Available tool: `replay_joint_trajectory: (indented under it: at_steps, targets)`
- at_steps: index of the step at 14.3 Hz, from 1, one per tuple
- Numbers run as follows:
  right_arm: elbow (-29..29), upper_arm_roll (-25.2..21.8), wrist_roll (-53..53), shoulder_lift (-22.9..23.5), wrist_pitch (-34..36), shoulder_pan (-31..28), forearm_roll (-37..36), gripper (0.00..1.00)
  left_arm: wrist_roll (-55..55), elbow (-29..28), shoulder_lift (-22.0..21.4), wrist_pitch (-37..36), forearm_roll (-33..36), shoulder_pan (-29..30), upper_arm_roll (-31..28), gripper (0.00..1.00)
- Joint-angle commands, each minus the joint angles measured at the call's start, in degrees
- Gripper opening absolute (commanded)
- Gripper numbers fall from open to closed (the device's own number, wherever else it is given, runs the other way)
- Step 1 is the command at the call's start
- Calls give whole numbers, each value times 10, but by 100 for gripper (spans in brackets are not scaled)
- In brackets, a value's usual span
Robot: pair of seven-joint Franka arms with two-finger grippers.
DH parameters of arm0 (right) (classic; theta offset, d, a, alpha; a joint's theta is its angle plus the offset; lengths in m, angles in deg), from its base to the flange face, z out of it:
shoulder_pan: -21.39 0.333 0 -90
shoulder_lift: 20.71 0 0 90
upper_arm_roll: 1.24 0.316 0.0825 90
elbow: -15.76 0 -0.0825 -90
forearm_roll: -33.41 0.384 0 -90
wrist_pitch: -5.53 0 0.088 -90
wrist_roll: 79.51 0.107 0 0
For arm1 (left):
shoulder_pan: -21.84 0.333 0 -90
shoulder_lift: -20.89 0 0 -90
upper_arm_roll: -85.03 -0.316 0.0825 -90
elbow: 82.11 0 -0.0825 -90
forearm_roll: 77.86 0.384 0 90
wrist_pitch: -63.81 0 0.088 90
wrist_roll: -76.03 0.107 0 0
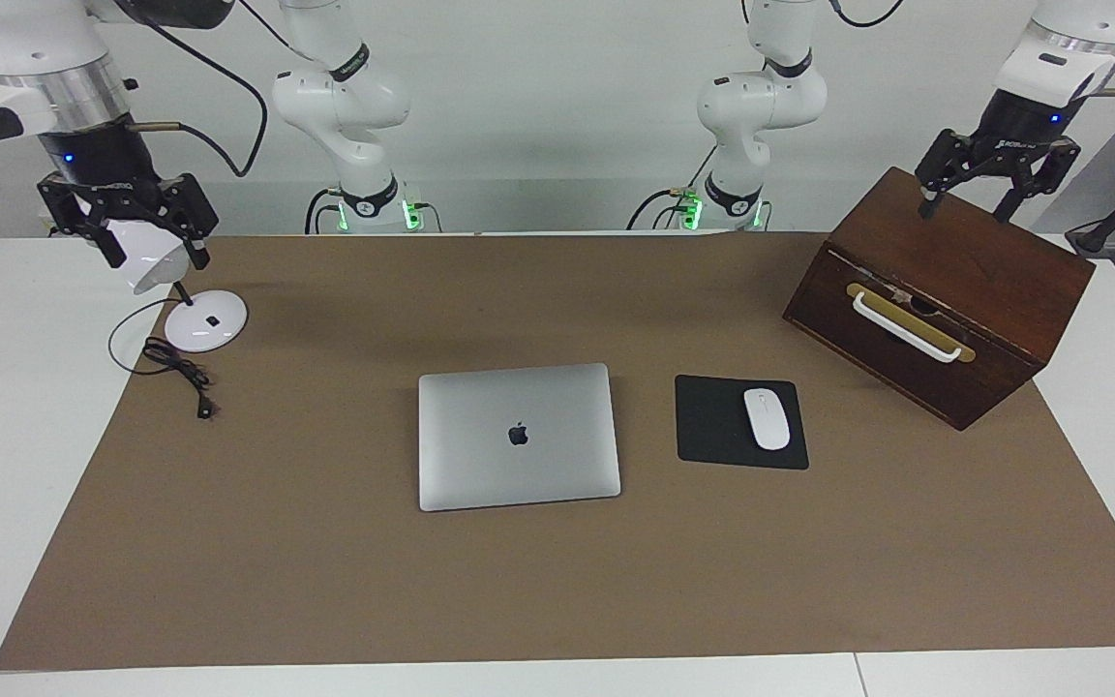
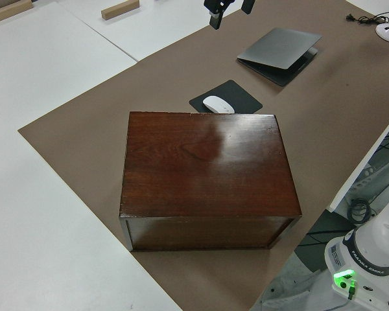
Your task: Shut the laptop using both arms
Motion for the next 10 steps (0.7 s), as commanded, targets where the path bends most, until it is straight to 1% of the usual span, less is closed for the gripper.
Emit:
replay_joint_trajectory:
  at_steps: [1,3,5,10]
  targets:
    - [-6,10,3,-10,36,-10,3,100,-29,14,23,-14,16,-45,-32,100]
    - [-26,12,13,-26,51,-10,3,100,-29,10,24,-14,16,-59,-40,100]
    - [-22,27,13,-29,68,-19,3,100,-30,8,37,-15,15,-67,-45,100]
    - [-16,31,14,-37,90,-22,3,100,-31,3,43,-16,16,-82,-54,100]
